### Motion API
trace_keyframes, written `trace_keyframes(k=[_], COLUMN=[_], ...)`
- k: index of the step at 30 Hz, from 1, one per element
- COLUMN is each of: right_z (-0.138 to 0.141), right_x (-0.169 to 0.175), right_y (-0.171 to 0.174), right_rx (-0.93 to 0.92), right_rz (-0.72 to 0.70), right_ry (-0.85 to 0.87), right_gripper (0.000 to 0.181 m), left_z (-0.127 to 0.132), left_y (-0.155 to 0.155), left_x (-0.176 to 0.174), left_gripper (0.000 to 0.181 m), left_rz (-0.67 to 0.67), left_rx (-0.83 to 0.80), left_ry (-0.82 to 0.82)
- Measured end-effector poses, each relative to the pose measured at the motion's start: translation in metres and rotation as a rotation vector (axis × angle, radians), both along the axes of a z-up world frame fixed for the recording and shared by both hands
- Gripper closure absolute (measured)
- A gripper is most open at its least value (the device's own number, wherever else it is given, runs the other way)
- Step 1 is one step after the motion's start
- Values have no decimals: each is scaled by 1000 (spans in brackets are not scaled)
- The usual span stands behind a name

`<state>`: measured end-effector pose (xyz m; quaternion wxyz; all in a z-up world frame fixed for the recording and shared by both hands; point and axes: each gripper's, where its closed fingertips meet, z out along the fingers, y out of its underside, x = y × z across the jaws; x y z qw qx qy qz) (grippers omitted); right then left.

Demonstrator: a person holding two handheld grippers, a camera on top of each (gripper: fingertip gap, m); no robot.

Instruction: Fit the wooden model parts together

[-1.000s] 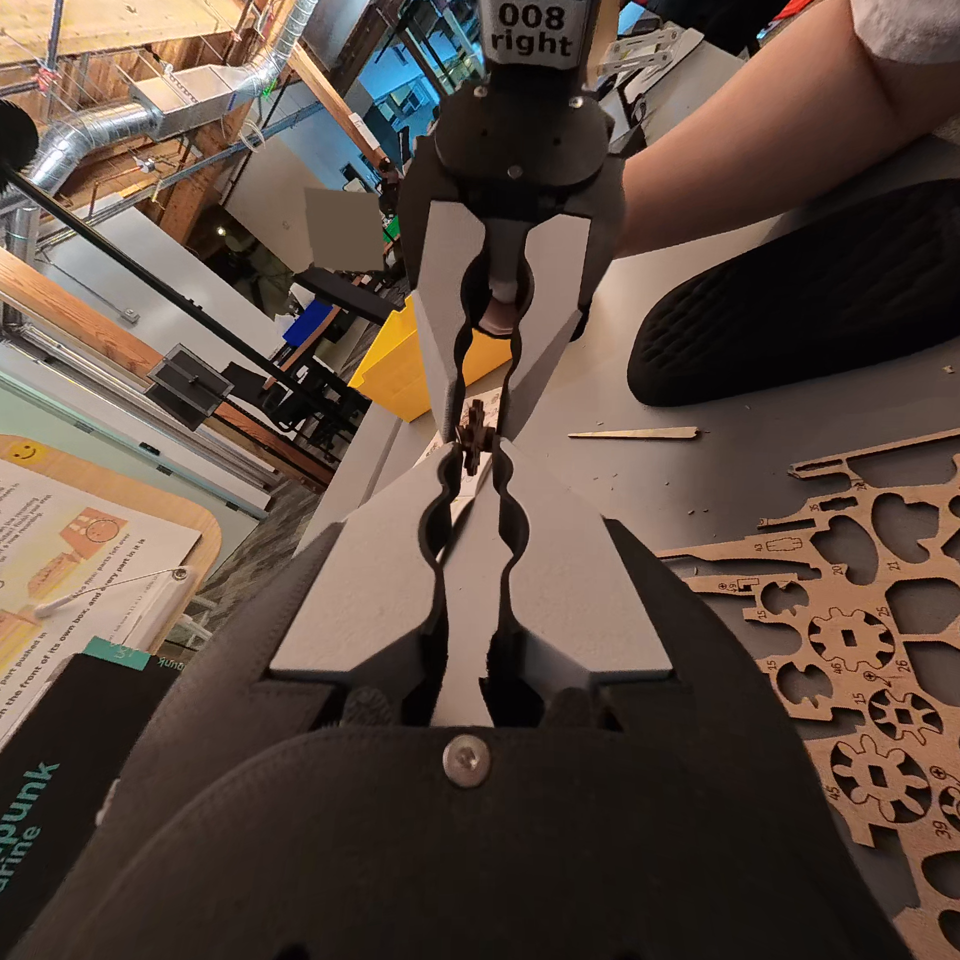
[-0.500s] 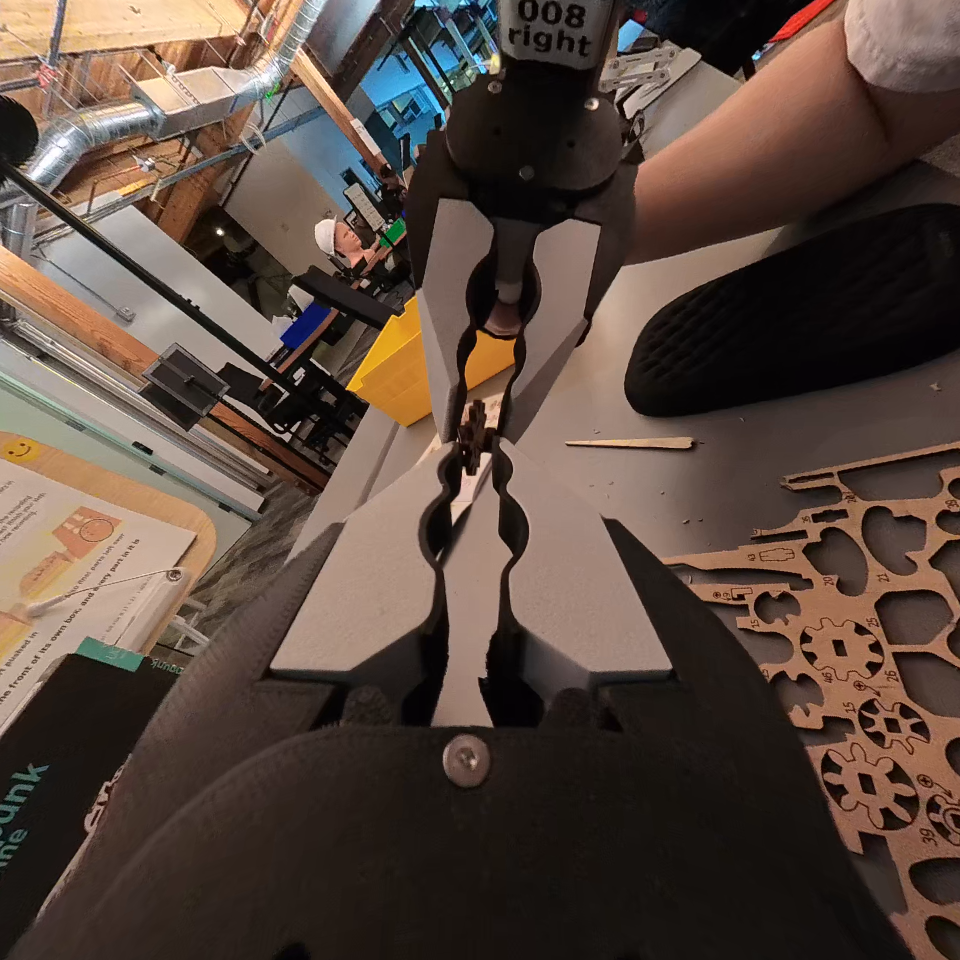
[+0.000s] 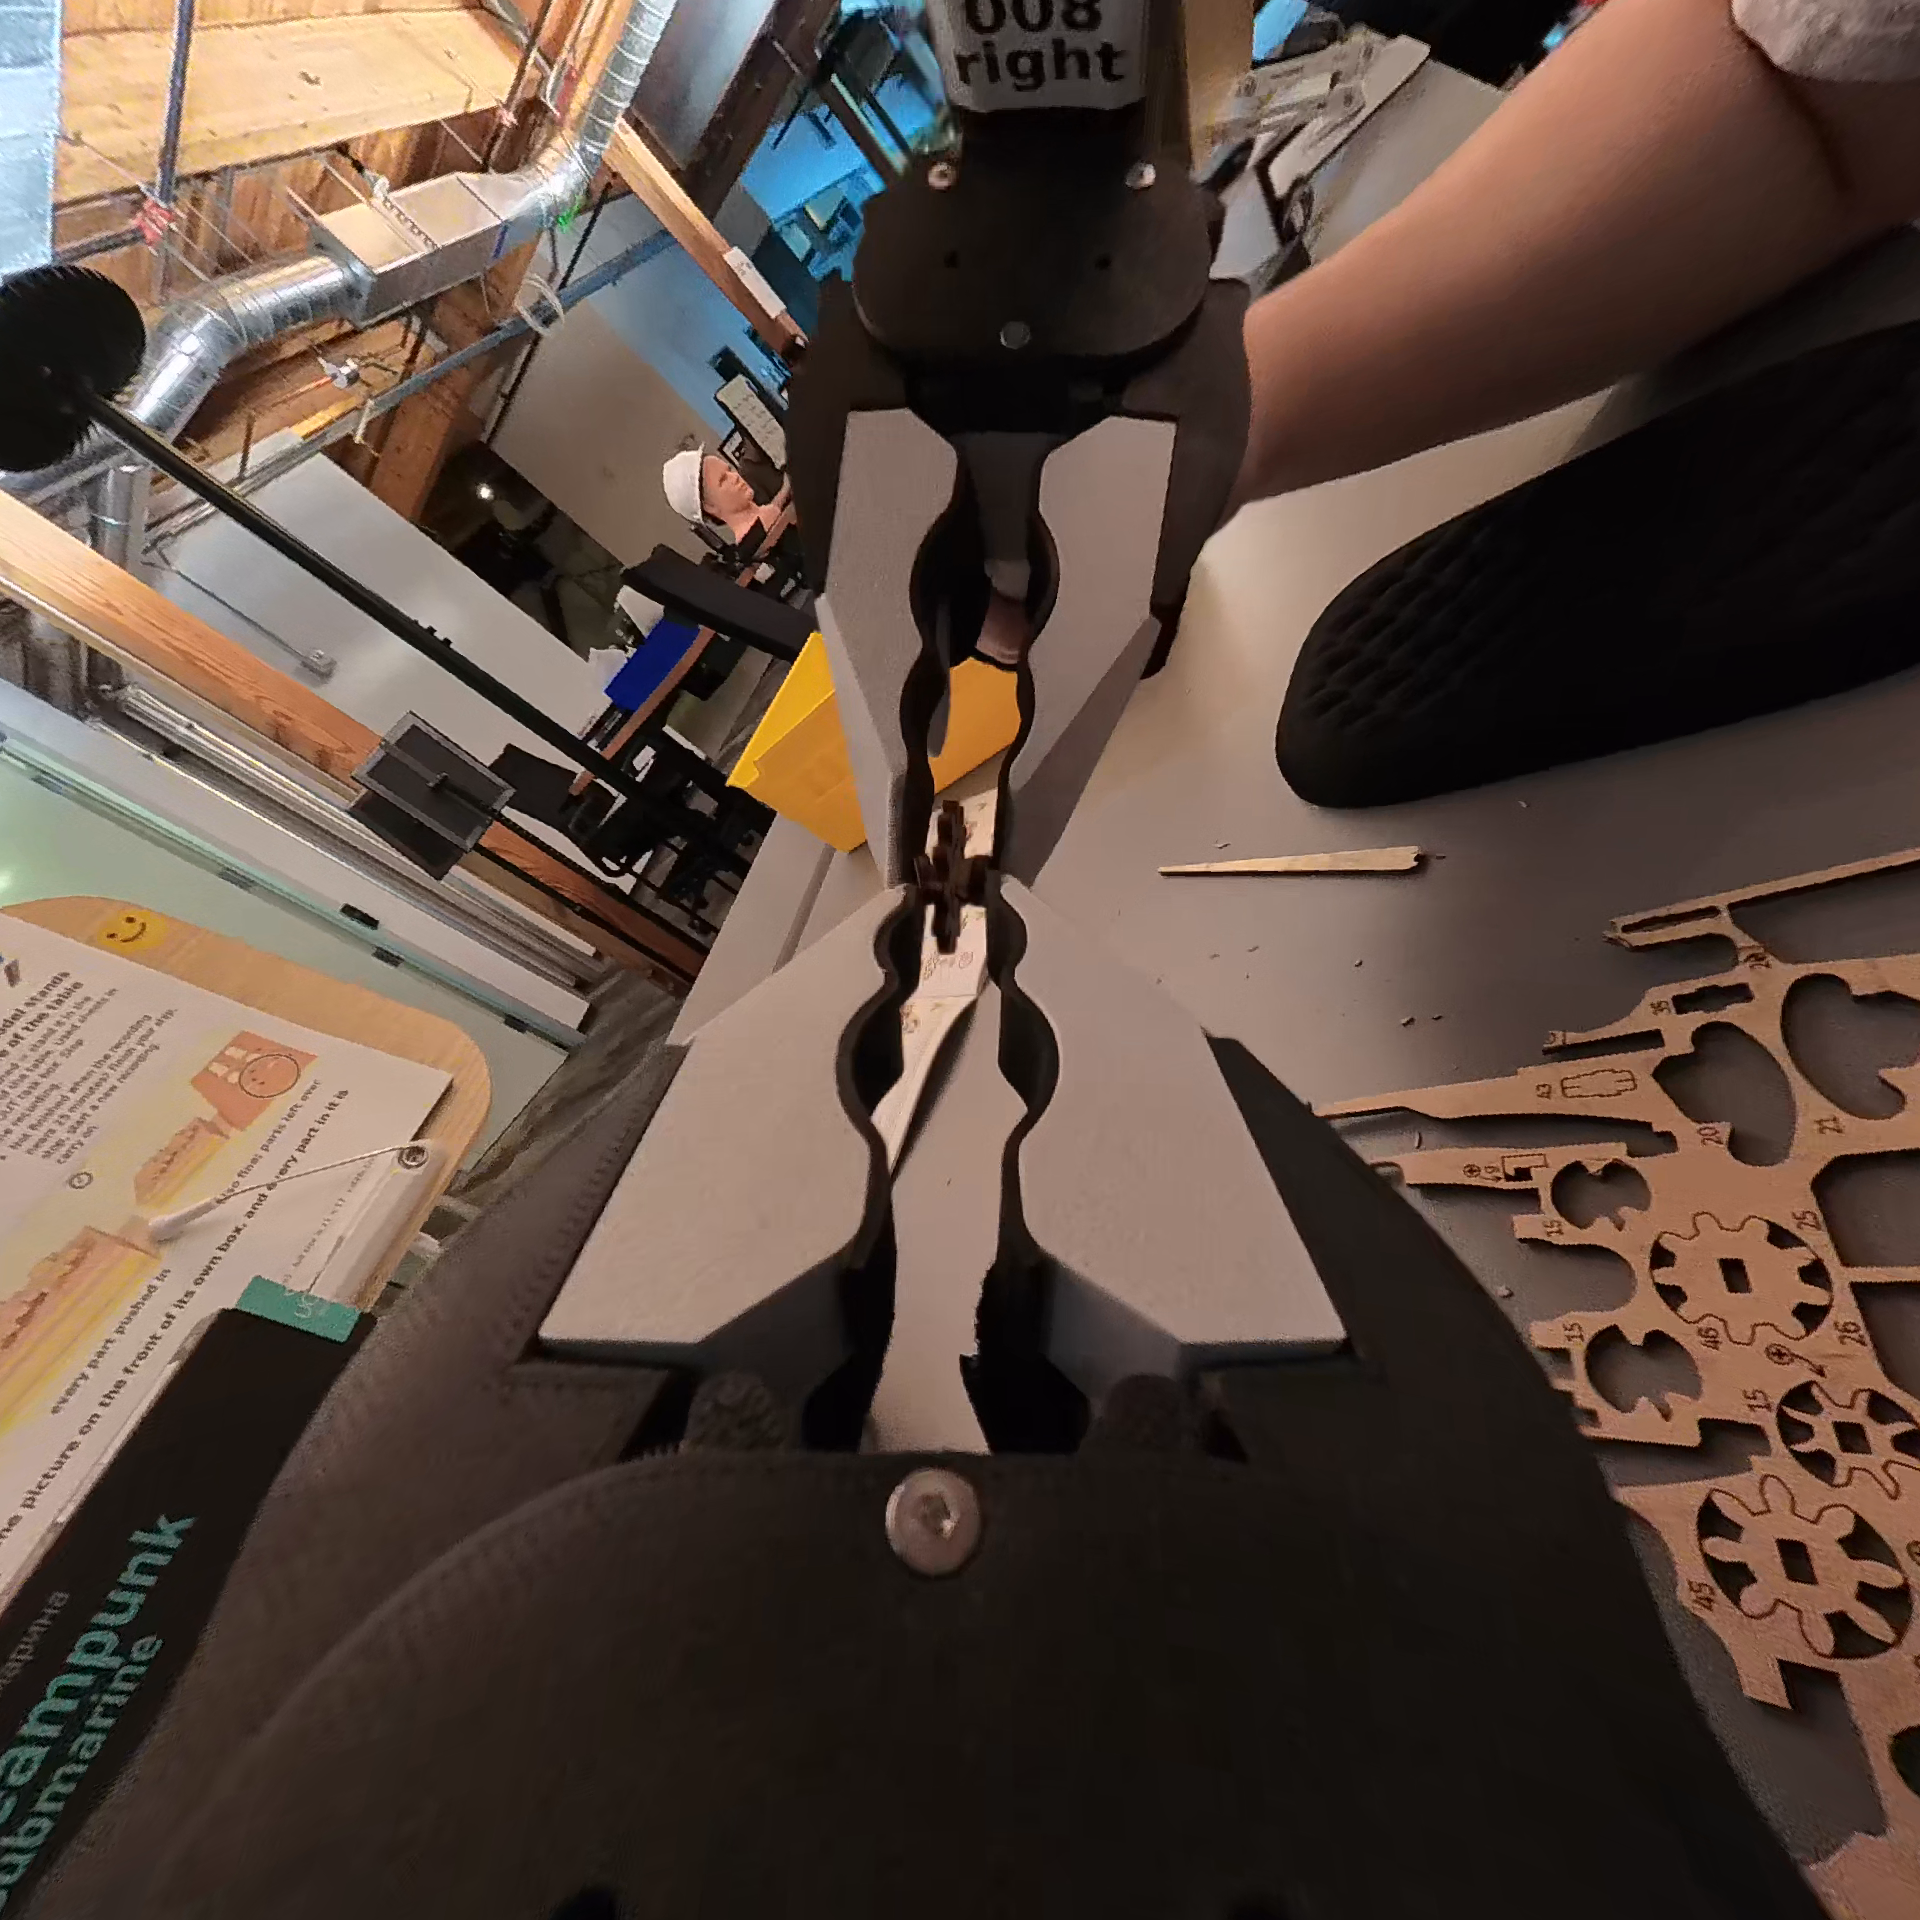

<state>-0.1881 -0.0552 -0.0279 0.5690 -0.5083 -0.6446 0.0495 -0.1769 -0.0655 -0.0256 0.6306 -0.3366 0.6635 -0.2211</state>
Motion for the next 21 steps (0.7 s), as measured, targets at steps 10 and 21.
trace_keyframes(k=[10,21], right_z=[3,7], right_x=[1,0], right_y=[-2,0], right_rx=[125,85], right_rz=[6,-20], right_ry=[-28,-6], right_gripper=[168,169], left_z=[2,7], left_y=[-2,-1], left_x=[1,0], left_gripper=[172,172], left_rz=[25,29], left_rx=[74,26], left_ry=[-10,-21])
